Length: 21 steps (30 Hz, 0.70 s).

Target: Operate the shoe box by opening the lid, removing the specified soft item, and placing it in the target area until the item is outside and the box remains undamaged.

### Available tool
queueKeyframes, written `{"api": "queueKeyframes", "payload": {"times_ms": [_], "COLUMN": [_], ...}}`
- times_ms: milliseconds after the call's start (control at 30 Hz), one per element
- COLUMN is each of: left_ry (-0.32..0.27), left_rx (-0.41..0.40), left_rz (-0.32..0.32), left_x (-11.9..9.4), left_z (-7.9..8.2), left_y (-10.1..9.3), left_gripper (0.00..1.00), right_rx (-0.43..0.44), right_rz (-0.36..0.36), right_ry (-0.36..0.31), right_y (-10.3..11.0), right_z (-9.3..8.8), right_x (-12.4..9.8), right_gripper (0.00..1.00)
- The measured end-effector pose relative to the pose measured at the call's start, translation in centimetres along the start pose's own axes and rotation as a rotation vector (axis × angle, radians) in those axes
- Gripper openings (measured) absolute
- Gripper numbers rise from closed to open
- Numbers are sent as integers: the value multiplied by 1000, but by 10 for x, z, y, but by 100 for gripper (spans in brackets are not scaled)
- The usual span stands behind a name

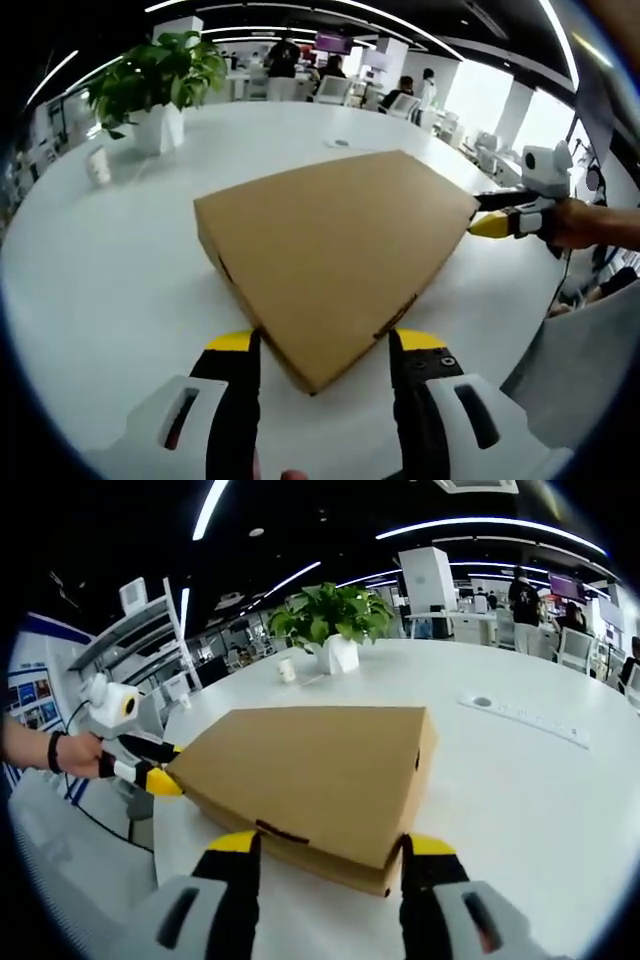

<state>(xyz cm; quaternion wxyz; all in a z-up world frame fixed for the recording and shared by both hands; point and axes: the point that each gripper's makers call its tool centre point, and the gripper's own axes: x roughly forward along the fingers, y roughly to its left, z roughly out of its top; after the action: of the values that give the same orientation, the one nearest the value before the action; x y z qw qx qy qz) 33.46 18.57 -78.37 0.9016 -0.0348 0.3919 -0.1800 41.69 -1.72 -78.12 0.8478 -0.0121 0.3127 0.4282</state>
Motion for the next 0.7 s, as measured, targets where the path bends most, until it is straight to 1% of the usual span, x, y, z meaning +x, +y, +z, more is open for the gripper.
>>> {"api": "queueKeyframes", "payload": {"times_ms": [167,300,533,700], "left_ry": [12,16,16,17], "left_rx": [12,17,20,24], "left_rz": [-12,-16,-21,-23], "left_x": [-6,-9,-13,-13], "left_z": [-7,-11,-16,-16], "left_y": [-3,-6,-8,-8], "left_gripper": [51,51,51,51], "right_rx": [-16,-14,-11,-9], "right_rz": [4,3,-2,-9], "right_ry": [23,26,31,27], "right_y": [5,10,15,14], "right_z": [-7,-12,-16,-16], "right_x": [-6,-11,-14,-14], "right_gripper": [51,50,50,50]}}
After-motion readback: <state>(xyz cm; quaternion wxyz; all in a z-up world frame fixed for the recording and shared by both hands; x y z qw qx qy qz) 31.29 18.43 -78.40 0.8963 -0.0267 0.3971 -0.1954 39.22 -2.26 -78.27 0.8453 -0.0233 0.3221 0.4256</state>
